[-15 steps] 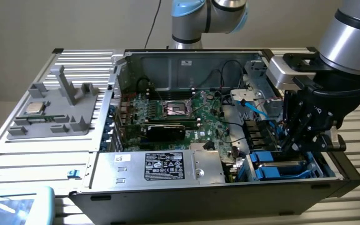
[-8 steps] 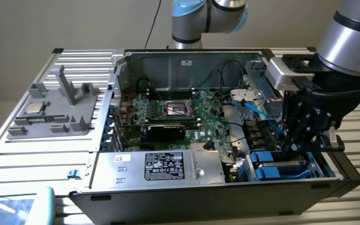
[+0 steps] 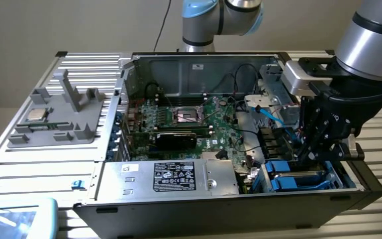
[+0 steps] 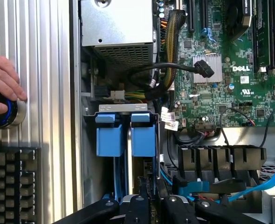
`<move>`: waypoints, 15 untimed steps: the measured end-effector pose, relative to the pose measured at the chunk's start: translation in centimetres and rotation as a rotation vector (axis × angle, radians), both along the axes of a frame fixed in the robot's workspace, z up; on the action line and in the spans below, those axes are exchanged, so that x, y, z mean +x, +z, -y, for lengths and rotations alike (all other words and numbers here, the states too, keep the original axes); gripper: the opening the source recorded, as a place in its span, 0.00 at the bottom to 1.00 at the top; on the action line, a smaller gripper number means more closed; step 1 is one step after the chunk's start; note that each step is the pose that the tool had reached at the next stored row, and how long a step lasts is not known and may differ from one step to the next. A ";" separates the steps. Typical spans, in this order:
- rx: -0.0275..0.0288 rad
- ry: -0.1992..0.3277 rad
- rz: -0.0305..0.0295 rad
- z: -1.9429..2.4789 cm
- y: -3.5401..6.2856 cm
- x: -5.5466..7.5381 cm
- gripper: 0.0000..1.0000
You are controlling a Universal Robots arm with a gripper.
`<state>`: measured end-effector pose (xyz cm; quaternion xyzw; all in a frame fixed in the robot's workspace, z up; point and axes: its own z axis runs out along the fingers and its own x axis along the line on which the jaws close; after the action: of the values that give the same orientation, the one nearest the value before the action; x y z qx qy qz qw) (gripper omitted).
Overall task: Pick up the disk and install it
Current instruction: 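Insert the first disk wire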
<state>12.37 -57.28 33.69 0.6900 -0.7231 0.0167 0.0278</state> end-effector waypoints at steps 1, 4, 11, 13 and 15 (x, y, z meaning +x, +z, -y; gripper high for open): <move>0.0000 -0.001 0.0002 0.00 0.00 0.0 0.16; -0.0003 -0.003 0.0008 0.01 -0.03 0.0 0.16; -0.0006 -0.007 0.0035 0.03 -0.04 0.0 0.16; -0.0005 -0.007 0.0041 0.04 -0.05 -0.1 0.16; -0.0005 -0.007 0.0047 0.13 0.09 -0.1 0.16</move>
<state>12.30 -57.42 33.78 0.6874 -0.7256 0.0185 0.0263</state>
